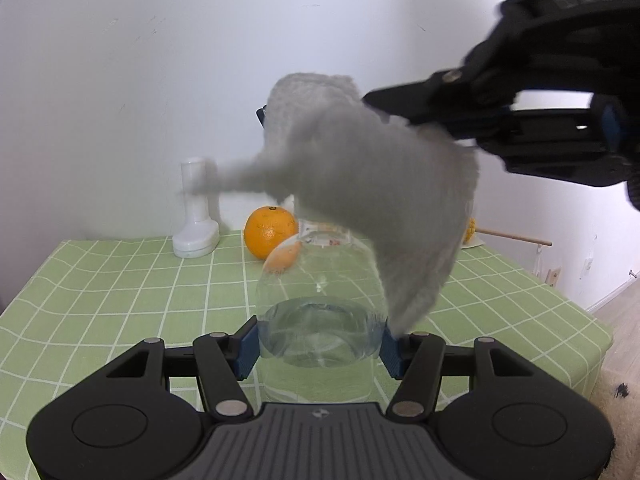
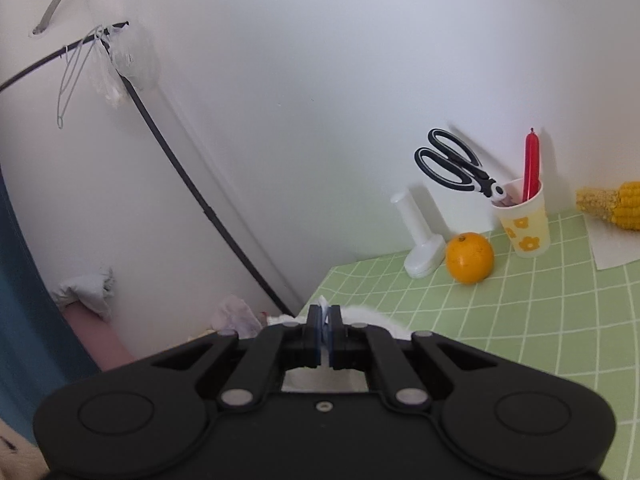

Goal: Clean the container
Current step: 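Hold the bottle with the left gripper while the right gripper wipes its shoulder with the towel, then wipe the bottle side with the towel in the right gripper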

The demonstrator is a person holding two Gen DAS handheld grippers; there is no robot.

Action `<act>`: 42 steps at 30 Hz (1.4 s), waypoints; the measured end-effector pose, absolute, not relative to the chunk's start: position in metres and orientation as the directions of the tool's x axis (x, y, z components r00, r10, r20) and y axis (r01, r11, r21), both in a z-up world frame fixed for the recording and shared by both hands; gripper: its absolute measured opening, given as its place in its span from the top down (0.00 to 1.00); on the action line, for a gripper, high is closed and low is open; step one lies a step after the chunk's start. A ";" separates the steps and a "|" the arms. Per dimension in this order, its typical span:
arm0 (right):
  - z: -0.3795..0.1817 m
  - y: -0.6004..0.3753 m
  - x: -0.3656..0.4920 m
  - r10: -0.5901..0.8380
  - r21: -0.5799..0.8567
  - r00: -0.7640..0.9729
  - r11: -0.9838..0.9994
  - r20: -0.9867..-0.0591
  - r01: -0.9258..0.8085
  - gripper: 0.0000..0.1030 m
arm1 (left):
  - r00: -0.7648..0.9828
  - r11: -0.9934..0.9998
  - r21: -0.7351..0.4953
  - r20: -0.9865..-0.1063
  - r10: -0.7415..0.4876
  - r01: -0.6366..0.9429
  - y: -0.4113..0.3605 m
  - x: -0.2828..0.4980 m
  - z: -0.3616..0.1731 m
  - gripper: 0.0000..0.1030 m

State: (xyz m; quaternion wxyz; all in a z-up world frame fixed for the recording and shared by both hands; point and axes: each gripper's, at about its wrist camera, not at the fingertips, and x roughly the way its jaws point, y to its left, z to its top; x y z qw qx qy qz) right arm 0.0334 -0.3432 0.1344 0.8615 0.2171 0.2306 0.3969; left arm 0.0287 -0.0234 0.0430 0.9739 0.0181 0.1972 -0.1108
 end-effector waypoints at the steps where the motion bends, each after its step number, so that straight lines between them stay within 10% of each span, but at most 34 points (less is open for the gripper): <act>1: 0.133 -0.342 0.034 0.784 0.555 0.578 0.592 -0.229 -0.584 0.98 | 0.898 0.975 -0.008 -0.388 -0.208 0.223 -0.023 0.029 0.043 0.42; 23: 0.087 -0.357 0.037 0.798 0.731 0.554 0.522 -0.238 -0.438 0.68 | 0.898 0.976 -0.020 -0.389 -0.206 0.215 -0.027 0.025 0.040 0.42; 32: 0.084 -0.351 0.036 0.833 0.749 0.506 0.480 -0.226 -0.456 0.94 | 0.899 0.977 -0.022 -0.389 -0.203 0.211 -0.026 0.027 0.039 0.42; 42: 0.098 -0.348 0.032 0.769 0.617 0.571 0.604 -0.287 -0.504 0.97 | 0.899 0.976 -0.010 -0.388 -0.204 0.217 -0.026 0.028 0.038 0.42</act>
